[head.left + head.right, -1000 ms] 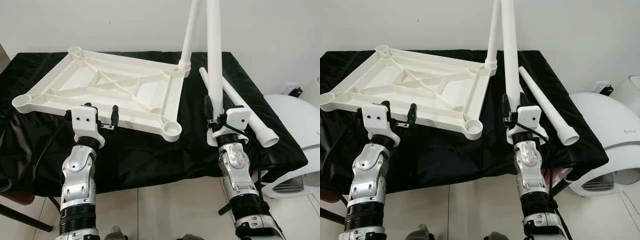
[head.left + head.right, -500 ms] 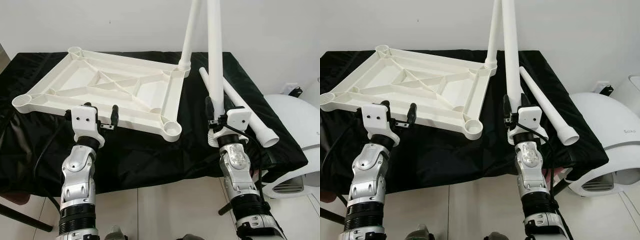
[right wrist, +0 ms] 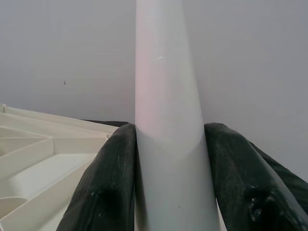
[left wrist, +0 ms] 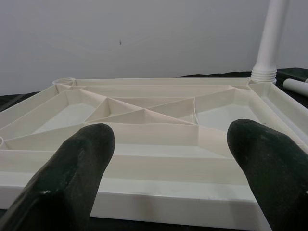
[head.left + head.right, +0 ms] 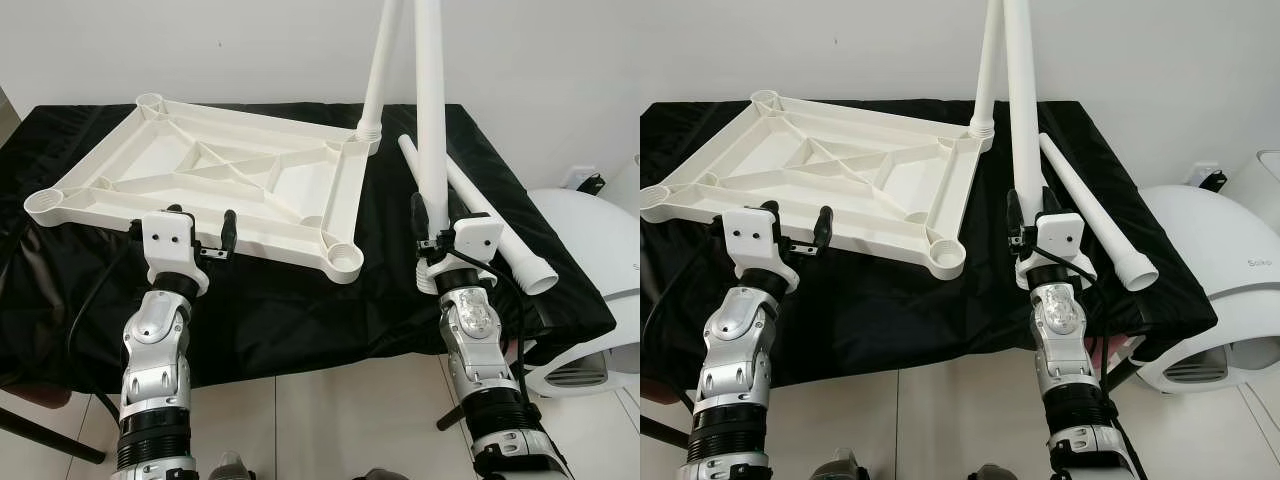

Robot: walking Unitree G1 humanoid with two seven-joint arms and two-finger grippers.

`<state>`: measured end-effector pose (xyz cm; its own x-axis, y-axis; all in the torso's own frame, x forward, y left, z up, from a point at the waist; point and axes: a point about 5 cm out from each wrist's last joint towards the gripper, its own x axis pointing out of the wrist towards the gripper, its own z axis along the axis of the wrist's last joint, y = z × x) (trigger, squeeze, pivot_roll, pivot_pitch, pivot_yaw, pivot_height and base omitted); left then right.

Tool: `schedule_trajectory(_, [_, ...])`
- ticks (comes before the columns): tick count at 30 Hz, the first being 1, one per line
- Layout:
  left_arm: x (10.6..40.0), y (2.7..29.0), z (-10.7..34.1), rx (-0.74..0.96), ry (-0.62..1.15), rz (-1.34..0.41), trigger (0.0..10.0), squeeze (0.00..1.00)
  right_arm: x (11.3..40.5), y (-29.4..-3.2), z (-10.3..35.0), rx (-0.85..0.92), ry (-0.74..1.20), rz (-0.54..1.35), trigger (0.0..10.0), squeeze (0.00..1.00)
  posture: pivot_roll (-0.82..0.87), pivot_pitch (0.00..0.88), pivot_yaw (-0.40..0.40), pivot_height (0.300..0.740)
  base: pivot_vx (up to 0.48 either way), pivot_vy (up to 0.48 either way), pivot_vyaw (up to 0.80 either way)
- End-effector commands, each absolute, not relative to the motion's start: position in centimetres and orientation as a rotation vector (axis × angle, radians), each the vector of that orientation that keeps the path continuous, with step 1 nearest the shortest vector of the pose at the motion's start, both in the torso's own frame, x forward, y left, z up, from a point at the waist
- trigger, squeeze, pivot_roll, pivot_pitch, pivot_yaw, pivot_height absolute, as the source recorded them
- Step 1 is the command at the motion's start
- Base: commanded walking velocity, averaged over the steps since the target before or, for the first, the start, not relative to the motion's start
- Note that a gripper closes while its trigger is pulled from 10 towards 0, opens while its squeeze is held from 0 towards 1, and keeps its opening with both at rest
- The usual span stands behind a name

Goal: Building children table

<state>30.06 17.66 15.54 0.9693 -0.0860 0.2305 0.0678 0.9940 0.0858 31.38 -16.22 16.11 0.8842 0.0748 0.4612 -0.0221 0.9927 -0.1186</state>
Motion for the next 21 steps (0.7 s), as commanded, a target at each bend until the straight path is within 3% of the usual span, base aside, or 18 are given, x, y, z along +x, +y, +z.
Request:
schedule_trajectory(1, [30.22, 18.22, 15.53, 0.06, -0.243, 0.067, 10.0, 0.0, 31.48, -16.11, 16.48, -0.12, -0.508, 0.052, 10.0, 0.0, 0.01, 0.01, 0.002, 0.74, 0.0, 0.0, 0.0])
schedule_trajectory(21, [30.28, 18.4, 15.77, 0.063, -0.25, 0.069, 10.0, 0.0, 31.58, -16.1, 16.49, -0.121, -0.51, 0.048, 10.0, 0.0, 0.01, 0.008, 0.005, 0.74, 0.0, 0.0, 0.0])
